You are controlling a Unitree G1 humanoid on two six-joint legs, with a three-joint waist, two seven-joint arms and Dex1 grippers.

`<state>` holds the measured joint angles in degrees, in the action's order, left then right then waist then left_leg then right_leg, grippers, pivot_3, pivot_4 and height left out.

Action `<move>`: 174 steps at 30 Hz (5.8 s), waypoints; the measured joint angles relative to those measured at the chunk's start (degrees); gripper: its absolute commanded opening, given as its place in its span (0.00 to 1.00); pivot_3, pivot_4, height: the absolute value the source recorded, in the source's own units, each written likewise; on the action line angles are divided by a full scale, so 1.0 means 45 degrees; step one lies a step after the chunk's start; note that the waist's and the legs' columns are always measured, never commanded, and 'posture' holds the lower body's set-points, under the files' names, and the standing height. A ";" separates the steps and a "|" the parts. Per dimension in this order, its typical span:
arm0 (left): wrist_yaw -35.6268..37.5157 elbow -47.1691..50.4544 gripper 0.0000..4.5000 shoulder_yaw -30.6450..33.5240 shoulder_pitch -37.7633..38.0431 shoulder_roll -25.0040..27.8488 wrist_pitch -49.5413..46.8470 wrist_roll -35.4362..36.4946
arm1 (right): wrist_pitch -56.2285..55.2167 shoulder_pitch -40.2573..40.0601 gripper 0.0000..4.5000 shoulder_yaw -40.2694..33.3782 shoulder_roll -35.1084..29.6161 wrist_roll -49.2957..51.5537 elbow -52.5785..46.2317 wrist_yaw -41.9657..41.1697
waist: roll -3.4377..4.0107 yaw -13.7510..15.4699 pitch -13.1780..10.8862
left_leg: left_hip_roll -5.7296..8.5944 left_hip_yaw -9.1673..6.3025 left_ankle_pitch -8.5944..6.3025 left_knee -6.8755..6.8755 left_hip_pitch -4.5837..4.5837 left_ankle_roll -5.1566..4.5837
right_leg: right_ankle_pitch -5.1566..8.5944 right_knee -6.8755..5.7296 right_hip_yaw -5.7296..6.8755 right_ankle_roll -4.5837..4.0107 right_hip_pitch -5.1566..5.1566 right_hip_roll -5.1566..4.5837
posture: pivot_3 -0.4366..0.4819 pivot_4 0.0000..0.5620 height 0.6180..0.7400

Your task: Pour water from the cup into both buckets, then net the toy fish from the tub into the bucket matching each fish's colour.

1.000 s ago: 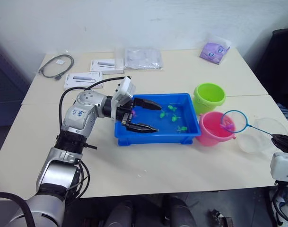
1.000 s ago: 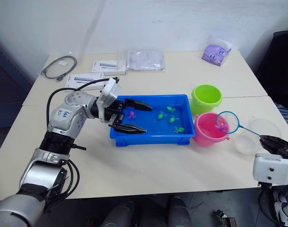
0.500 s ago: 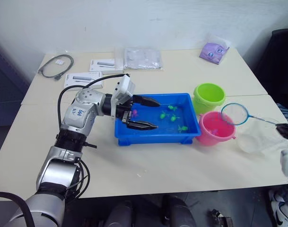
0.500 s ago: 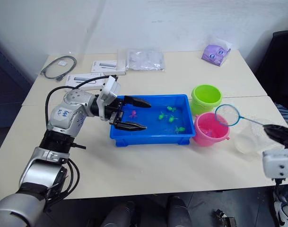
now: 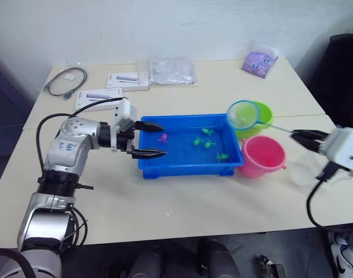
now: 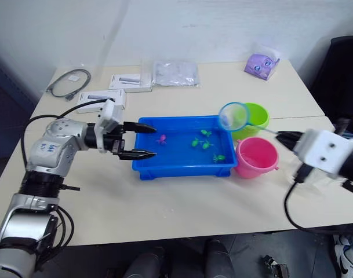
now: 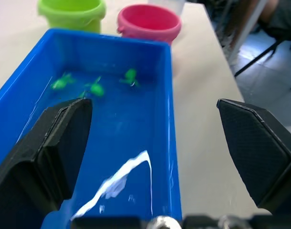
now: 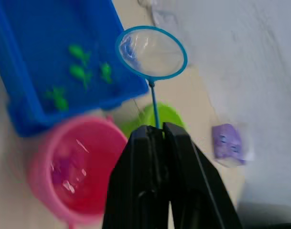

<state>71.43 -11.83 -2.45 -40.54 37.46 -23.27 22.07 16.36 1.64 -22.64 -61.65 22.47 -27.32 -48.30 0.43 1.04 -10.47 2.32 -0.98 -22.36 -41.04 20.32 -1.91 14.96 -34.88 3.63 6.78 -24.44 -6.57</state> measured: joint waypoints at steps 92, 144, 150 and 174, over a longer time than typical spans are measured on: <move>-0.0083 0.1247 1.00 -0.0824 -0.1102 -0.1401 -0.0666 0.1175 | 0.8445 0.0391 0.00 -0.2977 0.3229 0.0554 -0.3600 -0.0812 | 0.0023 0.0156 -0.0018 | 0.0022 0.0009 -0.0004 0.0004 0.0025 0.0015 | -0.0001 -0.0021 0.0139 -0.0008 -0.0022 0.0004 | 0.48 0.27 0.96; 0.0531 -0.0488 1.00 -0.1193 -0.1698 -0.2318 0.0769 0.0154 | -1.1690 -0.3267 0.00 -0.5077 -0.1721 -0.8108 0.4153 -0.0253 | 0.0010 0.0058 -0.0025 | 0.0023 0.0076 0.0004 0.0012 -0.0008 -0.0027 | -0.0020 0.0014 0.0047 0.0027 0.0002 0.0020 | 0.48 0.27 0.96; 0.0332 -0.0374 1.00 -0.1228 -0.0927 -0.2085 0.0964 -0.0340 | -1.0307 0.0651 0.00 -0.0923 -0.3320 -0.6754 0.4487 -0.0251 | 0.0032 -0.0085 -0.0027 | 0.0020 0.0080 0.0004 0.0009 -0.0017 -0.0026 | -0.0018 0.0007 0.0043 0.0024 -0.0004 0.0011 | 0.48 0.27 0.96; -0.1740 0.3517 1.00 -0.0082 0.1465 -0.0732 -0.1059 0.0300 | -1.7658 1.1125 0.00 0.8833 -0.0098 -1.2107 1.3461 0.1008 | 0.0042 -0.0280 -0.0036 | 0.0023 0.0046 0.0001 0.0013 0.0024 -0.0016 | -0.0016 0.0031 0.0092 0.0020 -0.0030 0.0002 | 0.48 0.27 0.96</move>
<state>63.60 4.00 -2.82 -33.95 34.16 -28.04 23.42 -63.10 51.70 17.11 -62.09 -32.01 33.25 -43.76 0.62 -0.22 -10.63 2.43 -0.77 -22.36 -40.99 20.42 -1.99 14.89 -34.74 4.04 6.87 -24.57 -6.56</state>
